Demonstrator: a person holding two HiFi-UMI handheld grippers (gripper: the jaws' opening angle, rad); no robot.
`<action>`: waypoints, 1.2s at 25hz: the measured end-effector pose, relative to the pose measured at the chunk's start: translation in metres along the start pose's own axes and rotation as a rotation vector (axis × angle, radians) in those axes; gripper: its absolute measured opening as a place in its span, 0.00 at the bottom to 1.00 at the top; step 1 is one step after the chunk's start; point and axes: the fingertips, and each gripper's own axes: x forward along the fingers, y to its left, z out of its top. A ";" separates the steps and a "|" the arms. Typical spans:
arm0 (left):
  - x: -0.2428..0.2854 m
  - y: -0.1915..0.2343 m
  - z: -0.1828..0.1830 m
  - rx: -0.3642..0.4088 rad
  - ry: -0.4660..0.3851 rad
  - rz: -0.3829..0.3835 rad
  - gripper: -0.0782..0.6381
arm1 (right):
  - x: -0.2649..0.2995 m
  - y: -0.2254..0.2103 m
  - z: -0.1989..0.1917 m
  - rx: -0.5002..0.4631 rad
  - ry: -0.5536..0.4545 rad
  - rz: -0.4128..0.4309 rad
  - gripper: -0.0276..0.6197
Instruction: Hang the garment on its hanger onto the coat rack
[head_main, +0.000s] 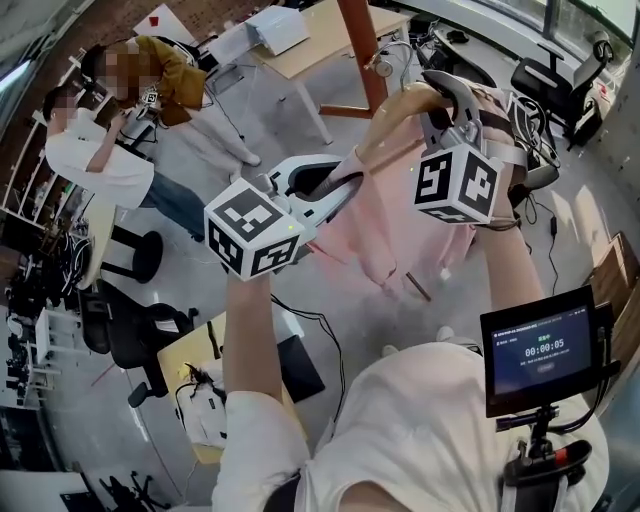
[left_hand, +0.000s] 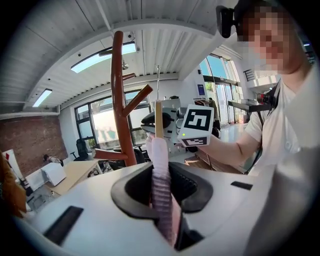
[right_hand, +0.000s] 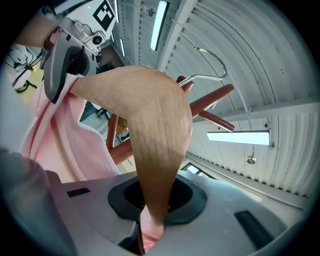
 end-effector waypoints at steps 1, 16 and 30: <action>-0.001 0.000 -0.003 -0.008 0.000 -0.003 0.21 | 0.000 0.003 0.000 -0.001 0.001 0.006 0.14; -0.006 -0.005 -0.028 -0.061 0.011 -0.001 0.22 | 0.000 0.034 0.001 0.005 -0.007 0.063 0.14; -0.003 0.003 -0.059 -0.163 0.020 0.001 0.22 | 0.013 0.075 -0.011 -0.005 0.025 0.135 0.14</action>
